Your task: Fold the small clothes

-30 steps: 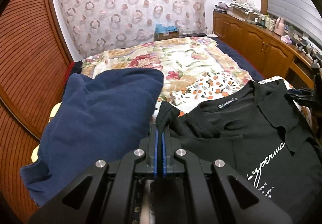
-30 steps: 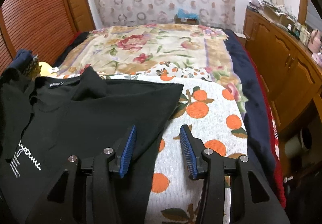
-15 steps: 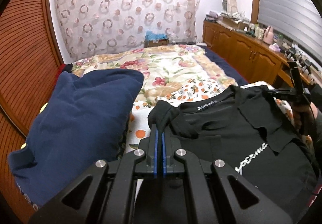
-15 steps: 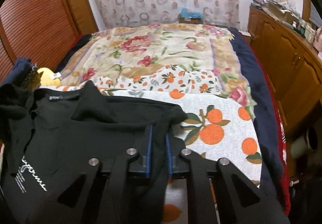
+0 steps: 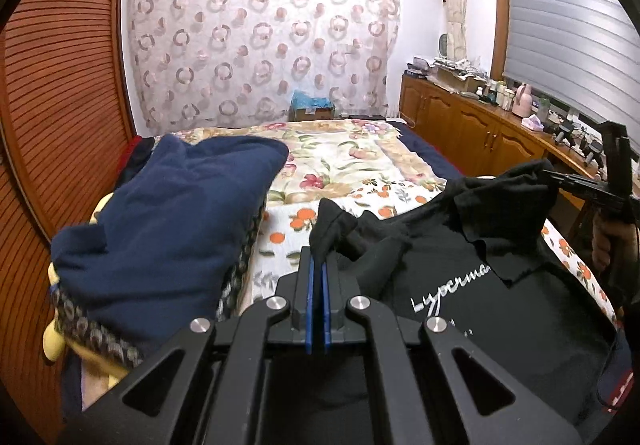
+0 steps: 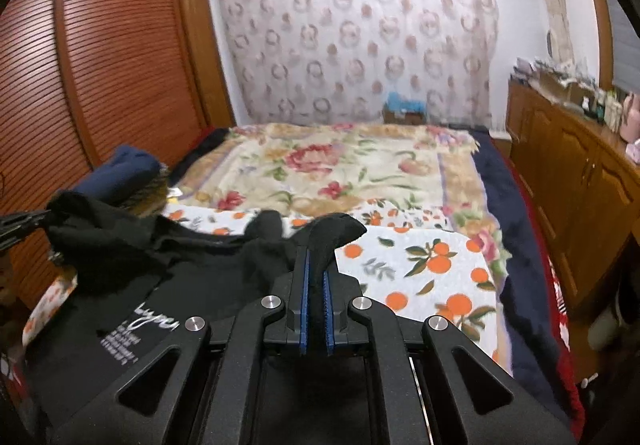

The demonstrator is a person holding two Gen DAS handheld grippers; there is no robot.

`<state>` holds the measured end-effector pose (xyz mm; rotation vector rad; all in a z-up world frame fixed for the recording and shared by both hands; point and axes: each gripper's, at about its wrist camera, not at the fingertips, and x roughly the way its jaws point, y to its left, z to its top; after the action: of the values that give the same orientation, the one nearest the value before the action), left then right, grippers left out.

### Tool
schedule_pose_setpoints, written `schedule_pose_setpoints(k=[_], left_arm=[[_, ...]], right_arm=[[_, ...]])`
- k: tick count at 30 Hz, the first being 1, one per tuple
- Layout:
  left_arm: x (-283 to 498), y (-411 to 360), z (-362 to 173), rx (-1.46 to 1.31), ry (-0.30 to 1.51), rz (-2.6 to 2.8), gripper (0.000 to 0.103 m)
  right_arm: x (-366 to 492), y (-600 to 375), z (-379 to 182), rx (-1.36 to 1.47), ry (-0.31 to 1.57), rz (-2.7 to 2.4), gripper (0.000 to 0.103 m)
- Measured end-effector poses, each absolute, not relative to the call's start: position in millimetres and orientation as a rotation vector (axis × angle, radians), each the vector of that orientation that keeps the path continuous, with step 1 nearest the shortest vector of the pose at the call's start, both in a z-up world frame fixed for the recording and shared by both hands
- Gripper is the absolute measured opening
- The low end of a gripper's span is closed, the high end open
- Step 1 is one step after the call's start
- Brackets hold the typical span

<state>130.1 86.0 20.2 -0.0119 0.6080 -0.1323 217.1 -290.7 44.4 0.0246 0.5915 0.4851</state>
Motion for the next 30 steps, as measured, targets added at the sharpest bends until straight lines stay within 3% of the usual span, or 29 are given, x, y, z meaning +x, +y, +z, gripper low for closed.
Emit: schedule_pose_setpoints(k=[30], left_arm=[[-44.5,124.1,15.8,-0.050,0.532,-0.111,0.001]], right_arm=[[17.5,-349.5,41.9,-0.007,0.579,0.423,0.003]])
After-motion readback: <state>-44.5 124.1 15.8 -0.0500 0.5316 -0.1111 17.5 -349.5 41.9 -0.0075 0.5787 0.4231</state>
